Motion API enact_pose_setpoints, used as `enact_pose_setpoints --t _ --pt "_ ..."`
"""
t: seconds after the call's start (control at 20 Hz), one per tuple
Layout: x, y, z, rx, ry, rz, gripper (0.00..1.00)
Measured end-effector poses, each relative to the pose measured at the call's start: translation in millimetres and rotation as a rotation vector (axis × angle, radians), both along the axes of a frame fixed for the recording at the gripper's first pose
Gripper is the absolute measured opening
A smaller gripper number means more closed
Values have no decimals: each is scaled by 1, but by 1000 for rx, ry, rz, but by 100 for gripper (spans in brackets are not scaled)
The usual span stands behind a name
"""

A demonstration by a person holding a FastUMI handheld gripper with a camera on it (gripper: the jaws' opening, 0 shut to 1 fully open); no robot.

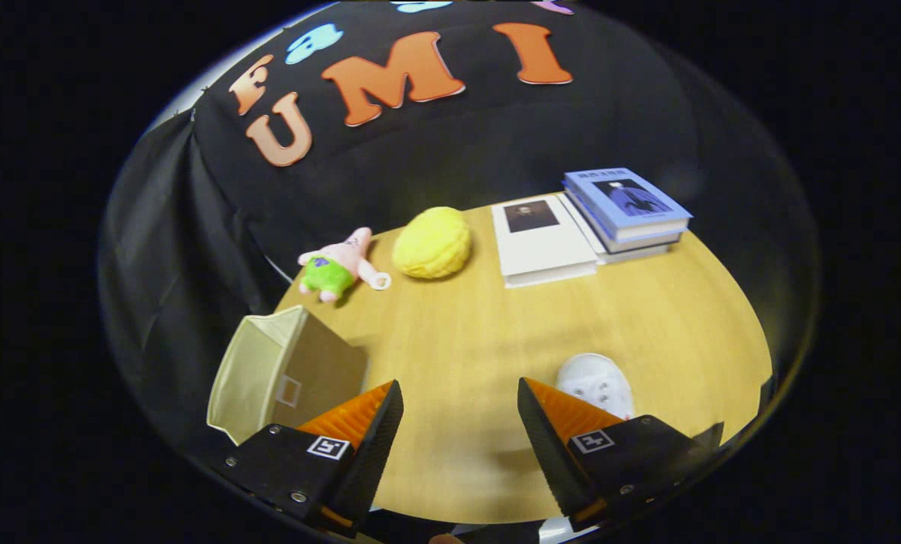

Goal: Open the storage box then place both shoes into the box .Put the left shoe in first, then the right shoe, with the right side of both shoes facing outward in a uniform manner.

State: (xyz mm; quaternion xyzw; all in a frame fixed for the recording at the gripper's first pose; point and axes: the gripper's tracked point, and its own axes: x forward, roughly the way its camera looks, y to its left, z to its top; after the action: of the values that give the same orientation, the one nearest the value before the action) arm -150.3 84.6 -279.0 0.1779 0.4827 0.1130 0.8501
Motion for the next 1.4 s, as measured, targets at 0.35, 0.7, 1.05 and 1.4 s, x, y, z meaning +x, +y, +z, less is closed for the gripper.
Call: enact_pose_setpoints --t 0.35,0.7,1.05,1.4 --pt "-47 -96 -71 -105 136 -110 91" --pt "-82 -104 -123 -104 244 -53 90" --pt "-77 -89 -135 -7 242 10 68" --pt "-77 -82 -134 139 329 -148 23"
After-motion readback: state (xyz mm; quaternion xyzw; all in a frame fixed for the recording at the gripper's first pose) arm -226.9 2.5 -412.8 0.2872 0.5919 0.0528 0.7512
